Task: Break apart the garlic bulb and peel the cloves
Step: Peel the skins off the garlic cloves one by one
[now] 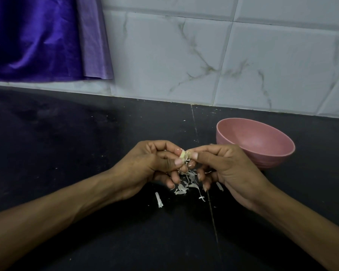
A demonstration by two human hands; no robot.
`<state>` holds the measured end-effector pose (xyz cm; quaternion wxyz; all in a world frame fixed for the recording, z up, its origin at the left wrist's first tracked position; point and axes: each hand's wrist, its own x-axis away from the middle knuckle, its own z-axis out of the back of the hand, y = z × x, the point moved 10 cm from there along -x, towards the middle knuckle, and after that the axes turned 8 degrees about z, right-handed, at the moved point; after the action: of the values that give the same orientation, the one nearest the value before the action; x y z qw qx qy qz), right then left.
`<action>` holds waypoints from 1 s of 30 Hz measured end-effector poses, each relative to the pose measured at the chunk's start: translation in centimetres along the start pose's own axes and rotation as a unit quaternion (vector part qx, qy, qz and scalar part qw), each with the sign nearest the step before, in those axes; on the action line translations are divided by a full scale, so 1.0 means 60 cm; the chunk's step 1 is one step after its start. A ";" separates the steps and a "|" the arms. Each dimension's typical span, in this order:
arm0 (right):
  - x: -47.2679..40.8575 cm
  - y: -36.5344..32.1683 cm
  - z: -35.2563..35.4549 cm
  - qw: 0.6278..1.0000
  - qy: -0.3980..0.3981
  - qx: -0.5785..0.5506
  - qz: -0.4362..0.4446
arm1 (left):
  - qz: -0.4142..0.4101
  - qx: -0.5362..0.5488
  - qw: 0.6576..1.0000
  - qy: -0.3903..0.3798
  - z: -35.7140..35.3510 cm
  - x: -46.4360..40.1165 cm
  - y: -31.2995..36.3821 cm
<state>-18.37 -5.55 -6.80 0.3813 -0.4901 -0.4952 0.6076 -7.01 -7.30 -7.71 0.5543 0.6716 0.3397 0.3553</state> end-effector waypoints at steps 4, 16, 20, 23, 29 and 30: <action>0.001 -0.001 0.001 1.000 0.005 0.000 0.000 | 0.002 0.016 1.000 0.003 0.003 -0.003 -0.003; -0.002 -0.004 0.015 0.998 0.045 0.030 0.012 | 0.016 0.091 0.995 -0.025 -0.004 -0.007 -0.007; -0.003 -0.010 0.016 0.997 0.046 0.059 0.033 | 0.027 0.125 0.992 -0.017 -0.001 -0.008 -0.009; -0.003 -0.015 0.016 0.994 0.043 0.084 0.050 | 0.027 0.142 0.989 0.000 0.009 -0.010 -0.007; -0.001 -0.029 0.017 0.990 0.046 0.111 0.078 | 0.021 0.115 0.993 0.019 0.018 -0.012 -0.003; -0.002 -0.032 0.019 0.989 0.050 0.112 0.085 | 0.017 0.109 0.994 0.020 0.017 -0.012 -0.002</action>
<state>-19.47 -5.48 -4.87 0.4050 -0.5148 -0.3610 0.6637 -6.50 -8.39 -8.02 0.4646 0.7267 0.3760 0.3386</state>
